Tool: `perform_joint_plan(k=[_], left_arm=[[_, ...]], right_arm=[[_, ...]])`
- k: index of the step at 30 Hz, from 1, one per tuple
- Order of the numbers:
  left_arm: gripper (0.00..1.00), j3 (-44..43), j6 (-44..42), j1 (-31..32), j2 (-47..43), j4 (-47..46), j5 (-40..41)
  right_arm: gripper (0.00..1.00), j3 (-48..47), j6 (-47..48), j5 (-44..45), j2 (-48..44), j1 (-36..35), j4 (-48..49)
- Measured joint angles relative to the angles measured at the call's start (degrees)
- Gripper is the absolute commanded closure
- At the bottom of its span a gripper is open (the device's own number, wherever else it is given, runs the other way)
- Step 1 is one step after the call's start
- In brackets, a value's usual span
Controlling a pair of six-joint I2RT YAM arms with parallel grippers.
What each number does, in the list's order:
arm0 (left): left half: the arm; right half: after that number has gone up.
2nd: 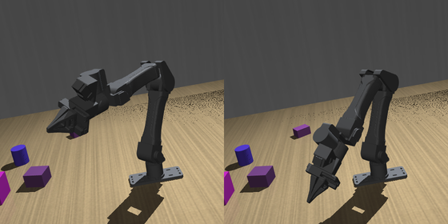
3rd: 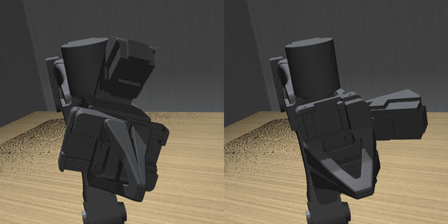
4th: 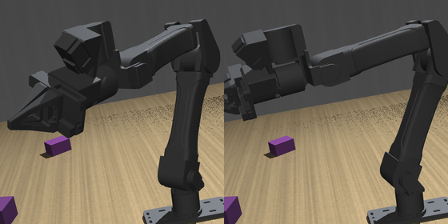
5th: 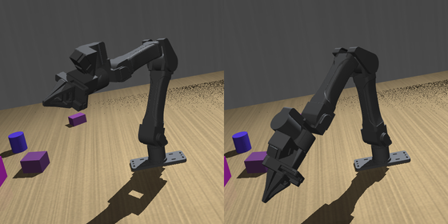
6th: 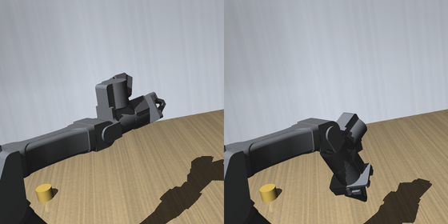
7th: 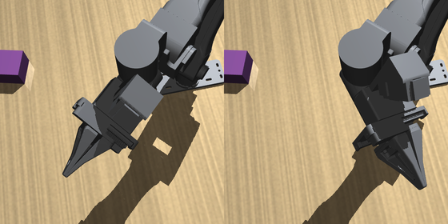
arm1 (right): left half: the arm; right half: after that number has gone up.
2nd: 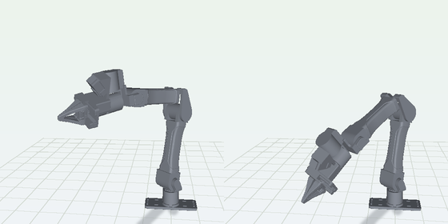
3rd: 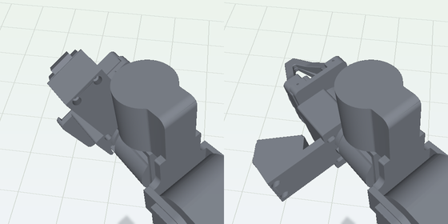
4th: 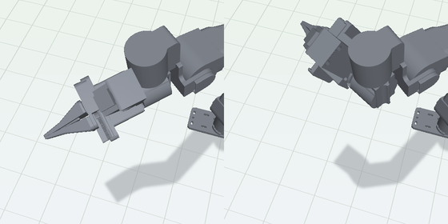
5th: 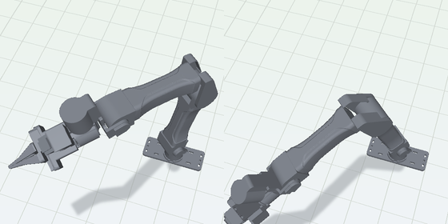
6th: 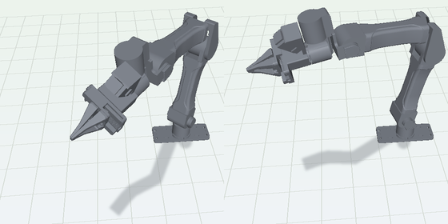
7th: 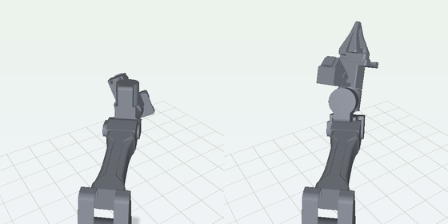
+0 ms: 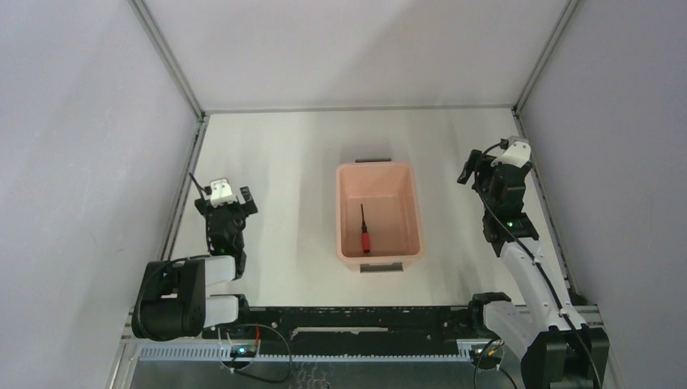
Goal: Put the screwdriver in the bin
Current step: Reset both arms
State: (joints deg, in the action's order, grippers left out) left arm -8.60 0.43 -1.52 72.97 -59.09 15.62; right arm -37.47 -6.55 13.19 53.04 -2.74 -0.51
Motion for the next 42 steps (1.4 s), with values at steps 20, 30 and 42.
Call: perform_joint_plan(k=[20,30,42], left_arm=[[0.02,0.00,0.00,0.00,0.00,0.00,0.00],[0.02,0.00,0.00,0.00,0.00,0.00,0.00],[0.02,0.00,0.00,0.00,0.00,0.00,0.00]], right_arm=[[0.00,4.11,-0.61,2.38,-0.90,-0.63,3.72],[0.00,4.11,0.70,2.36,-5.03,-2.56,3.39],[0.00,6.71,7.06,-3.02,-1.77,-2.82,7.52]])
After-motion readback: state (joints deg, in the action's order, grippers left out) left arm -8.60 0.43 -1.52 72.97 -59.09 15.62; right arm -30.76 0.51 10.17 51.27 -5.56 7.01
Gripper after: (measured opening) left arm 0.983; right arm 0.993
